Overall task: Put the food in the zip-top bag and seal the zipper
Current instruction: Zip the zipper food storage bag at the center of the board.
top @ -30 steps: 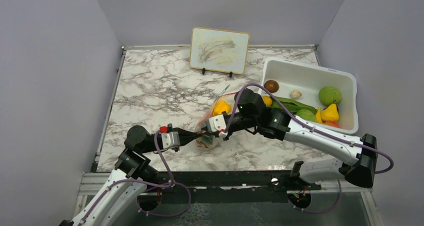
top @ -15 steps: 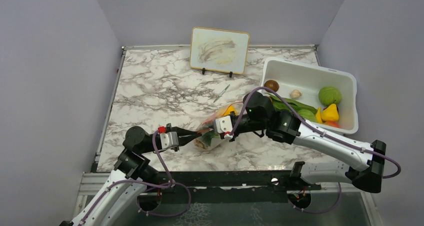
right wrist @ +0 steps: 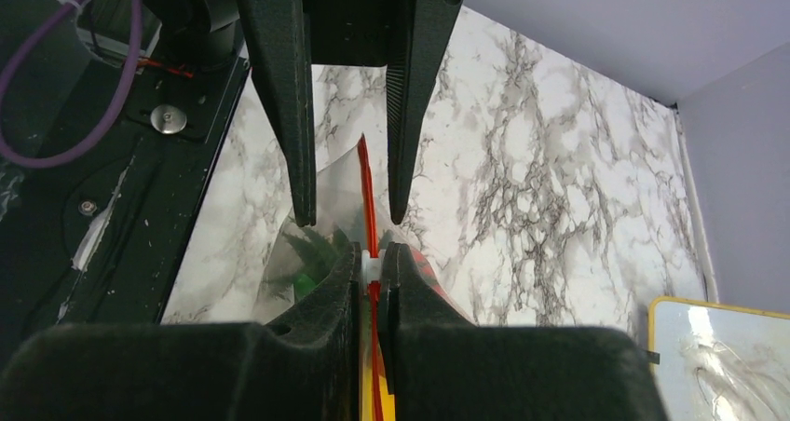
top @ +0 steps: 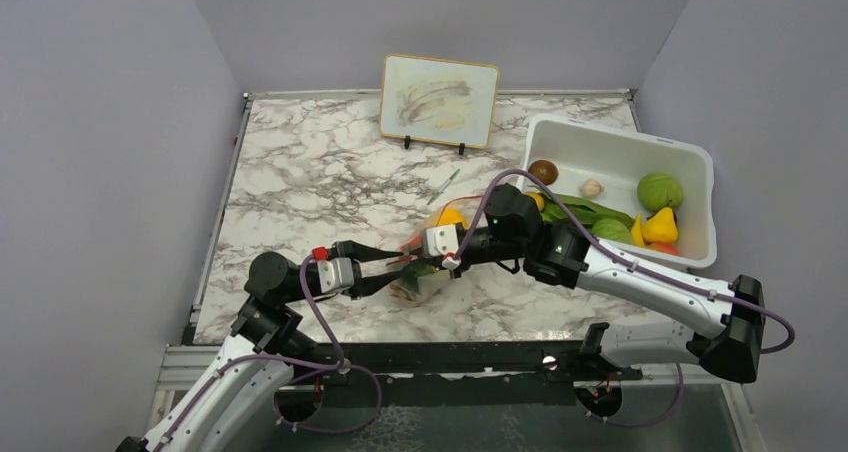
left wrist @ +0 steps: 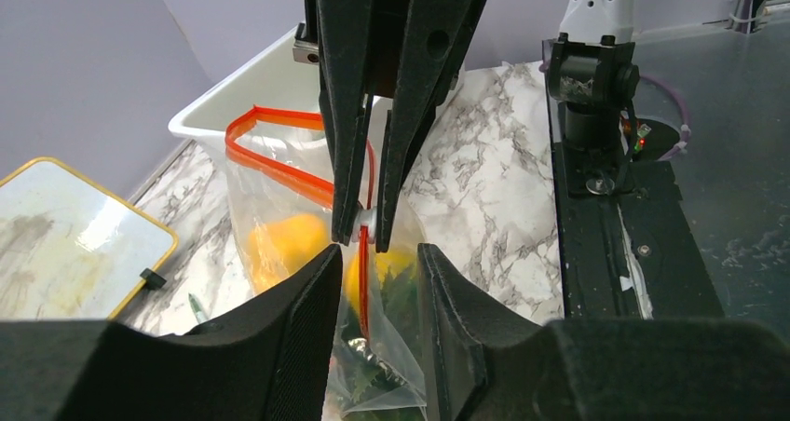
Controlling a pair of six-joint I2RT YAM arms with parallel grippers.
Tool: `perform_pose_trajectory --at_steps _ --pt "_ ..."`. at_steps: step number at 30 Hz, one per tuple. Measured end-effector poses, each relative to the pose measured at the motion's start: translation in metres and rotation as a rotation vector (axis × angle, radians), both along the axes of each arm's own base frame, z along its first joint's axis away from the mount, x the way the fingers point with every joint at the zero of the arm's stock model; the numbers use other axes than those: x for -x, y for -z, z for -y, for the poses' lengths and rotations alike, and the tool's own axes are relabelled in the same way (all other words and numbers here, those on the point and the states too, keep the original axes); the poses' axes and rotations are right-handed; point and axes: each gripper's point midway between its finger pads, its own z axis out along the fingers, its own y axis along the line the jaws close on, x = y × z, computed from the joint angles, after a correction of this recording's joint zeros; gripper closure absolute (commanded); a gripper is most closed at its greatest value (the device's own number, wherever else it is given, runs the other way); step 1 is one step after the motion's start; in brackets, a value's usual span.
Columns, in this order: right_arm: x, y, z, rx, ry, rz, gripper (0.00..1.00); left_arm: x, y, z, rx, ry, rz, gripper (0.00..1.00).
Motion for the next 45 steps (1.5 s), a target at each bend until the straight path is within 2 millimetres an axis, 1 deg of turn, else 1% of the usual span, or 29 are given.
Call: perform_pose_trajectory --at_steps 1,4,7,8,10,14,18,23,28,32,35,41,45 --pt "0.0 -0.001 -0.001 -0.004 0.001 -0.001 0.99 0.0 0.0 0.0 0.001 0.0 0.001 0.68" --pt "0.0 -0.003 -0.002 -0.014 0.003 -0.004 0.99 -0.002 0.002 0.001 -0.004 0.0 -0.008 0.85" --pt "0.0 -0.001 -0.001 -0.014 0.003 -0.012 0.99 -0.003 0.003 0.002 -0.009 0.0 -0.014 0.98" --pt "0.001 0.0 -0.001 -0.016 0.003 -0.013 0.99 -0.003 0.004 0.002 -0.009 0.0 -0.015 1.0" --pt "0.003 0.002 -0.001 -0.017 -0.004 -0.016 0.99 -0.003 0.004 0.002 -0.01 0.0 -0.015 1.0" --pt "0.005 0.0 0.002 -0.025 -0.008 -0.014 0.99 -0.003 0.003 0.002 -0.009 0.0 -0.013 1.0" --pt "0.003 -0.001 0.003 -0.027 0.003 -0.008 0.99 -0.002 0.001 0.001 -0.004 -0.003 0.001 1.0" --pt "-0.001 -0.001 0.011 -0.009 0.043 0.004 0.99 -0.003 -0.001 -0.001 -0.021 -0.013 0.011 1.0" --pt "-0.006 -0.01 0.022 -0.015 0.099 0.028 0.99 -0.005 -0.013 -0.007 -0.047 -0.056 0.054 1.0" --pt "-0.007 -0.018 0.034 -0.019 0.139 0.044 0.99 -0.011 -0.026 -0.013 -0.065 -0.109 0.094 1.0" --pt "-0.008 -0.022 0.043 -0.018 0.165 0.052 0.99 -0.015 -0.032 -0.018 -0.077 -0.149 0.116 1.0" --pt "-0.007 -0.025 0.063 -0.003 0.218 0.053 0.99 -0.021 -0.04 -0.026 -0.098 -0.217 0.142 1.0" --pt "-0.003 -0.032 0.081 -0.006 0.255 0.052 0.99 -0.029 -0.045 -0.034 -0.119 -0.278 0.157 1.0"
